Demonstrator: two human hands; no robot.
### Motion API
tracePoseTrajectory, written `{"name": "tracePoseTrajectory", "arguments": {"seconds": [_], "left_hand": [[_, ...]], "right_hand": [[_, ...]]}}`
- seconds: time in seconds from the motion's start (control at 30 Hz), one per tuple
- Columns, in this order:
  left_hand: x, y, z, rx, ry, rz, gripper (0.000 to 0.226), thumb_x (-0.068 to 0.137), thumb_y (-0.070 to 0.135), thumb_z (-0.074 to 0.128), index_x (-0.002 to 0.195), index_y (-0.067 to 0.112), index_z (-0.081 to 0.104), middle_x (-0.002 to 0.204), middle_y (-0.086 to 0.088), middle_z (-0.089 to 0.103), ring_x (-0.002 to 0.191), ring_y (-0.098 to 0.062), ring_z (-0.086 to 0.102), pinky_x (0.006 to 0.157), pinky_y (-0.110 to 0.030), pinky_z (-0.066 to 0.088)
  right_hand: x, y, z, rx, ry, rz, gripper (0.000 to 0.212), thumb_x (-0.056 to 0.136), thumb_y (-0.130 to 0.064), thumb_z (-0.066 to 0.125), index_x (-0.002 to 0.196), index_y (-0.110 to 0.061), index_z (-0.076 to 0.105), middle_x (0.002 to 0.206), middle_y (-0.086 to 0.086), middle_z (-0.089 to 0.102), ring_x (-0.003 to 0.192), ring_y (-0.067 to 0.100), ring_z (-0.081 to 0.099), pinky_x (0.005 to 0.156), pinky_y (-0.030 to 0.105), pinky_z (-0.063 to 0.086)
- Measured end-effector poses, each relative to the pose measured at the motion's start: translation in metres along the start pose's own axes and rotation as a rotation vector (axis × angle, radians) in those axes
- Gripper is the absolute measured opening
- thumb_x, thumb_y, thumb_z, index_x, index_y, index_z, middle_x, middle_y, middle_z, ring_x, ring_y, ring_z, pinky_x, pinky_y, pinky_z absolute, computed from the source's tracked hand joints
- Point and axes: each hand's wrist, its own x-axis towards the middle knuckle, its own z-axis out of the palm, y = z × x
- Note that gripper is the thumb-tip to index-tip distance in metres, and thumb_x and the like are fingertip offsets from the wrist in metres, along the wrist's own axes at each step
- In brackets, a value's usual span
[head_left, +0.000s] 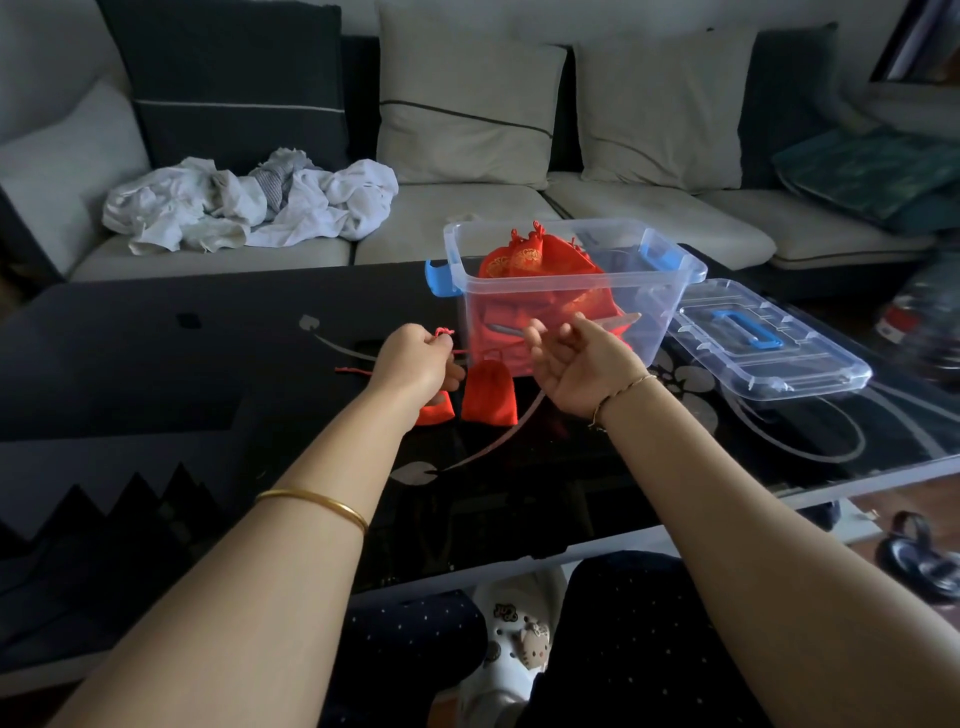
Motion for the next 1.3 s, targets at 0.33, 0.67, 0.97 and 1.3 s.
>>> {"name": "tracePoseTrajectory", "arguments": {"seconds": [0.33, 0.67, 0.97, 1.3], "left_hand": [[0.002, 0.008, 0.007, -0.4, 0.007, -0.086, 0.036, 0.098, 0.01, 0.027, 0.13, 0.002, 0.041, 0.078, -0.006, 0.068, 0.073, -0.017, 0.067, 0.055, -0.021, 0.046], [0.0, 0.004, 0.006, -0.159, -0.187, 0.026, 0.021, 0.093, 0.026, 0.057, 0.077, 0.012, 0.061, 0.075, -0.002, 0.066, 0.071, -0.014, 0.064, 0.064, -0.025, 0.048], [-0.006, 0.007, 0.008, 0.038, -0.307, 0.148, 0.014, 0.083, 0.016, 0.07, 0.072, 0.008, 0.065, 0.063, -0.003, 0.062, 0.056, -0.011, 0.057, 0.056, -0.022, 0.048], [-0.002, 0.002, 0.007, -0.085, -0.287, 0.076, 0.014, 0.088, 0.018, 0.063, 0.078, 0.009, 0.068, 0.072, -0.005, 0.064, 0.064, -0.013, 0.059, 0.063, -0.026, 0.05]], "right_hand": [[0.011, 0.007, -0.018, -0.123, 0.242, 0.036, 0.044, 0.099, -0.035, 0.039, 0.06, -0.016, 0.044, 0.033, -0.004, 0.047, 0.027, 0.007, 0.047, 0.037, 0.011, 0.04], [0.006, 0.0, -0.001, -0.4, 0.098, -0.278, 0.039, 0.096, -0.033, 0.049, 0.063, -0.012, 0.052, 0.049, 0.001, 0.056, 0.038, 0.008, 0.049, 0.042, 0.018, 0.042], [-0.012, 0.009, 0.03, -0.525, -0.136, -0.428, 0.041, 0.098, -0.027, 0.045, 0.063, -0.008, 0.056, 0.062, 0.007, 0.062, 0.047, 0.013, 0.047, 0.047, 0.022, 0.041], [-0.01, 0.009, 0.019, -0.876, -0.028, -0.095, 0.02, 0.093, -0.019, 0.047, 0.078, -0.008, 0.054, 0.066, 0.008, 0.059, 0.049, 0.016, 0.045, 0.05, 0.024, 0.034]]}}
